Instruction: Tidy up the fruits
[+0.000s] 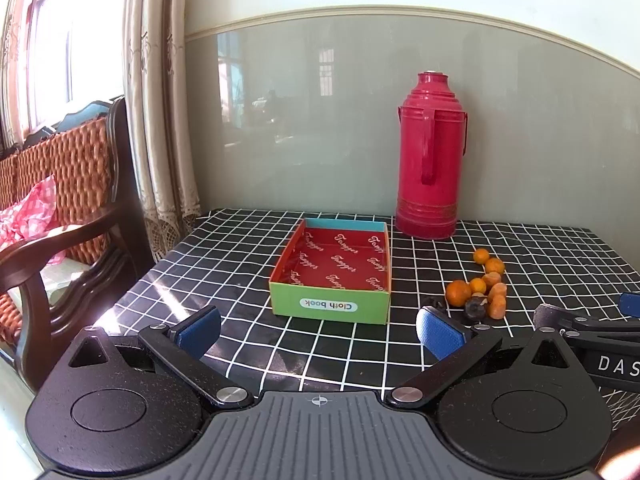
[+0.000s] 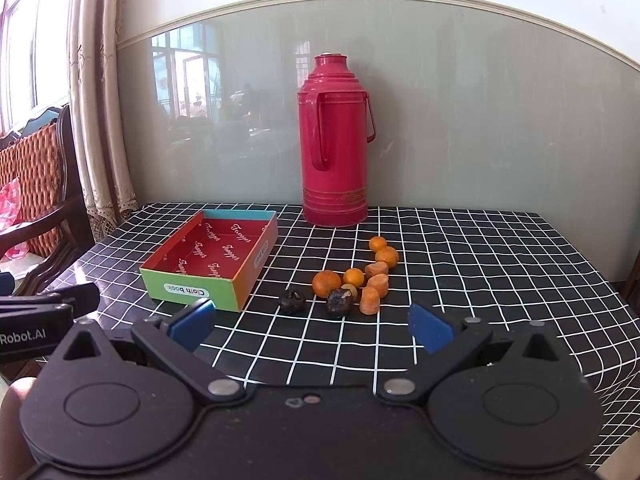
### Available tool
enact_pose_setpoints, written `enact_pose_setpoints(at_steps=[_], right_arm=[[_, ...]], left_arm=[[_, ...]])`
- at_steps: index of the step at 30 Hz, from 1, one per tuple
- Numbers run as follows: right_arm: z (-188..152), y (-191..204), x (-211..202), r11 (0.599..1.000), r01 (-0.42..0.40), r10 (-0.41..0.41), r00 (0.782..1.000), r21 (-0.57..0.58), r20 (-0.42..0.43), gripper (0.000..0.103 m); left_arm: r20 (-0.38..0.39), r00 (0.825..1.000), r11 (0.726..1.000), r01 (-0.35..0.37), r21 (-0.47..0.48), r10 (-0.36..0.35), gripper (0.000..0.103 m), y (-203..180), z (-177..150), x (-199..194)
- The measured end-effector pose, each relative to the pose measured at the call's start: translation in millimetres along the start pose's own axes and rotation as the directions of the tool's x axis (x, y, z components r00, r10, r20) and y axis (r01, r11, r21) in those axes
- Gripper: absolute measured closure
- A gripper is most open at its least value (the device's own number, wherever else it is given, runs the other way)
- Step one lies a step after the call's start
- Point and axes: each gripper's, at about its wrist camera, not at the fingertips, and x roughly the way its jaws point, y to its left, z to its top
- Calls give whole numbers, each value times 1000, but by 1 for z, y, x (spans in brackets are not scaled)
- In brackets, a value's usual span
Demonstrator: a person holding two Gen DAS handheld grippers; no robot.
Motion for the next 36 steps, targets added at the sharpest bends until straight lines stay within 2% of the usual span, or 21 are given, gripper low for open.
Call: enact_pose_setpoints(at_steps=[36], right_arm=[[0,1,-1,1000,-4,4,1000,-11,4,6]], left_arm=[[0,1000,1000,3,-3,-3,0,2,-2,0]])
